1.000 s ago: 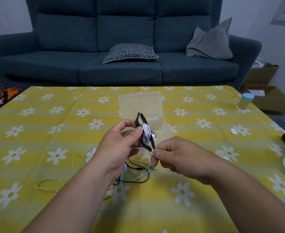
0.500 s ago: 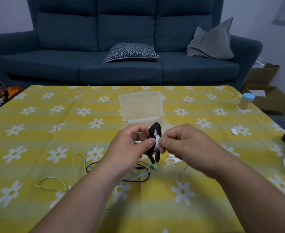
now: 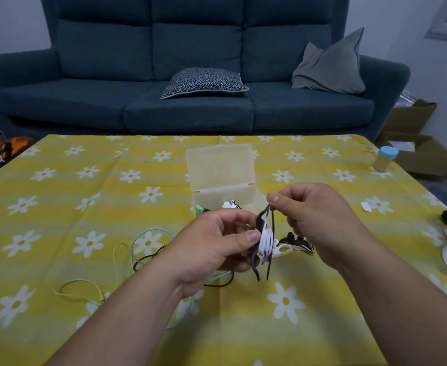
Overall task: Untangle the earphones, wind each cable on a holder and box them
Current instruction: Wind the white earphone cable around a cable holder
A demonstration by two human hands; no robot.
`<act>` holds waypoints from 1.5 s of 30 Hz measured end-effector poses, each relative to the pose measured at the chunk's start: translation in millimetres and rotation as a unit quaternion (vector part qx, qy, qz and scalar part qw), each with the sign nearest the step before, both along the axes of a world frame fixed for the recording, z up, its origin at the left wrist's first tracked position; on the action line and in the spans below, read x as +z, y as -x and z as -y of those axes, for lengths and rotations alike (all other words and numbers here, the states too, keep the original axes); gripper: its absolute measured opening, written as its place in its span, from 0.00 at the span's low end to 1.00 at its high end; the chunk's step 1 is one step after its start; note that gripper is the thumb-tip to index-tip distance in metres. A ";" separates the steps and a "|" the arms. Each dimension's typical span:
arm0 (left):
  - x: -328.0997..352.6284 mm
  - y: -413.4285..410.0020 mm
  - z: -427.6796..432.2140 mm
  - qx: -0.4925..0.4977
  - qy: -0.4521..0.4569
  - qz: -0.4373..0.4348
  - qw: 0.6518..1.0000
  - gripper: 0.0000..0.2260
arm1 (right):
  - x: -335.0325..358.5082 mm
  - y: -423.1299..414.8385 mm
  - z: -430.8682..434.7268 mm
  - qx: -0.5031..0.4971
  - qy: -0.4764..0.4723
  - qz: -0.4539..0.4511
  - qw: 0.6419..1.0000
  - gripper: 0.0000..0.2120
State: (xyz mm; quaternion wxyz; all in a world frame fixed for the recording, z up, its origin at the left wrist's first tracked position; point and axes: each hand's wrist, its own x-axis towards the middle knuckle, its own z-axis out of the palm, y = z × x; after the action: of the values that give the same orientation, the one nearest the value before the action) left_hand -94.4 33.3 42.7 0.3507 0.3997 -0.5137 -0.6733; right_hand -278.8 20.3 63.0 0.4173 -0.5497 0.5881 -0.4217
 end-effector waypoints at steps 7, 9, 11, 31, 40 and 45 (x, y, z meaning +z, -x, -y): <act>3.8 1.5 2.1 0.112 -0.027 -0.093 0.989 0.11 | -22.1 -15.6 -1.7 0.072 -0.073 -0.032 0.994 0.17; 3.3 -0.2 4.4 0.156 -0.008 -0.071 0.985 0.06 | -23.9 -21.2 -4.0 0.110 -0.095 -0.033 0.989 0.17; 2.9 -1.9 5.6 0.185 0.006 -0.050 0.982 0.03 | -23.7 -24.0 -6.2 0.145 -0.116 -0.023 0.982 0.18; -9.7 -11.9 14.4 0.212 0.076 0.095 0.970 0.04 | 3.0 -26.6 -19.0 0.240 -0.028 -0.245 0.939 0.11; -11.9 -10.1 12.7 0.129 0.160 0.190 0.960 0.07 | 10.6 -13.5 -12.6 0.080 0.025 -0.177 0.981 0.07; -5.3 -7.4 5.0 0.073 0.149 0.179 0.970 0.07 | 10.7 -11.2 -10.7 0.045 0.013 -0.078 0.996 0.05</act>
State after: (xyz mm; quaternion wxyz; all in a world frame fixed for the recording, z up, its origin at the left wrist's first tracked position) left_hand -87.0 28.3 37.4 0.3568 0.4937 -0.6318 -0.4793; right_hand -267.6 31.0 73.7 0.3815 -0.6122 0.5880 -0.3660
